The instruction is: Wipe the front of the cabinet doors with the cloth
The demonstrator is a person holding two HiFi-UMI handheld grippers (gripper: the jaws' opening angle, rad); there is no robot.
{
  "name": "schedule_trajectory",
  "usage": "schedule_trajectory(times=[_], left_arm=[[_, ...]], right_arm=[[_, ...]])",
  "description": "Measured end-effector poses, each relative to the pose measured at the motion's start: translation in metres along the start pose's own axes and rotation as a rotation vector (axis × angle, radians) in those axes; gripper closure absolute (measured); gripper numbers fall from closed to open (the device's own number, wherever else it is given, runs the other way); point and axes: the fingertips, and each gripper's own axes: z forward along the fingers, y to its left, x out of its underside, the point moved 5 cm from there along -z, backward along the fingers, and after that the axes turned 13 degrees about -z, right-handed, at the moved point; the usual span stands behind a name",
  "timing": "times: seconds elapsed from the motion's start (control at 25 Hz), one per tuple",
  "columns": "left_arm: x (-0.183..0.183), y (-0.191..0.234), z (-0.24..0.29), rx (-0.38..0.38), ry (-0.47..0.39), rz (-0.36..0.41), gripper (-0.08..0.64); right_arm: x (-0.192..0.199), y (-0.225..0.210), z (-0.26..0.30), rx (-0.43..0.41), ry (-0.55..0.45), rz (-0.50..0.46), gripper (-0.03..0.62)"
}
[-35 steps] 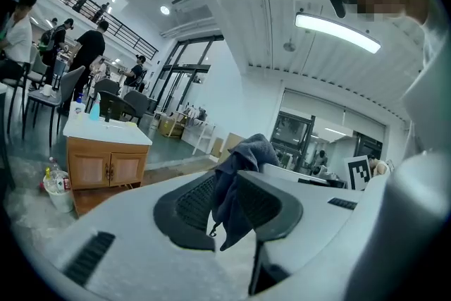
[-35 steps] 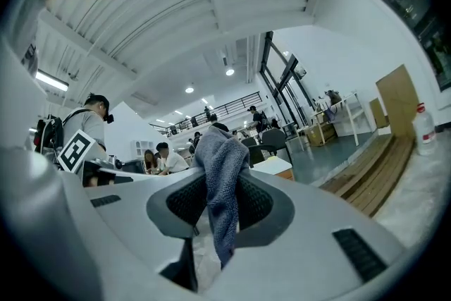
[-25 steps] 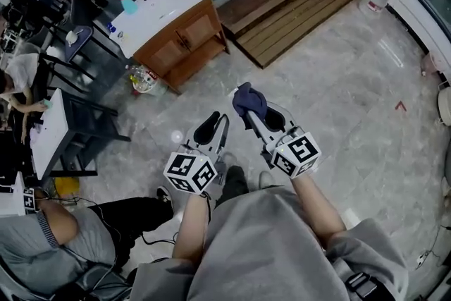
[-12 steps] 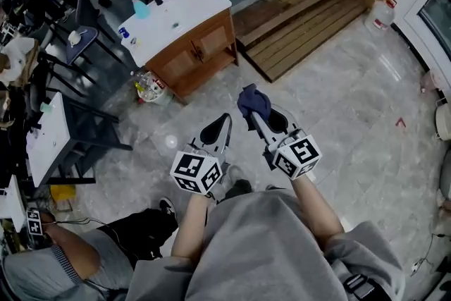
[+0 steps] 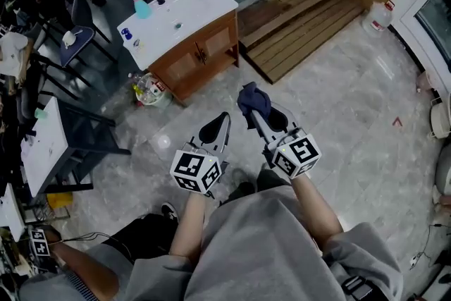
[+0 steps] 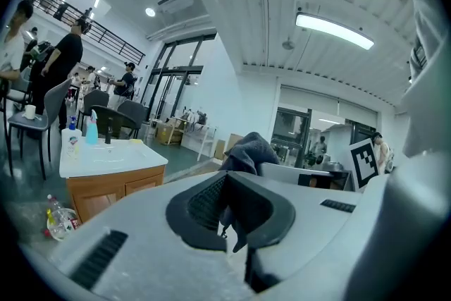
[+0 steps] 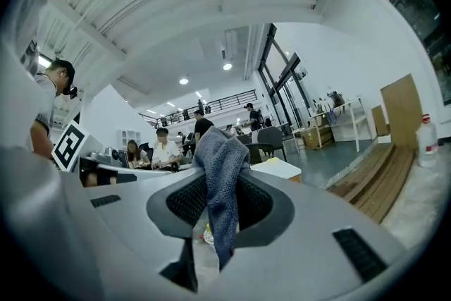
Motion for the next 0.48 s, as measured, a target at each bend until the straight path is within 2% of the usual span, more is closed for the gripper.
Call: schedule_trajectory(times=[0.48], left_arm=[[-0.004, 0.049, 0.036, -0.023, 0.040, -0.033, 0.554]], right_arm=[[0.019, -0.032, 0.050, 0.013, 0.033, 0.017, 0.502]])
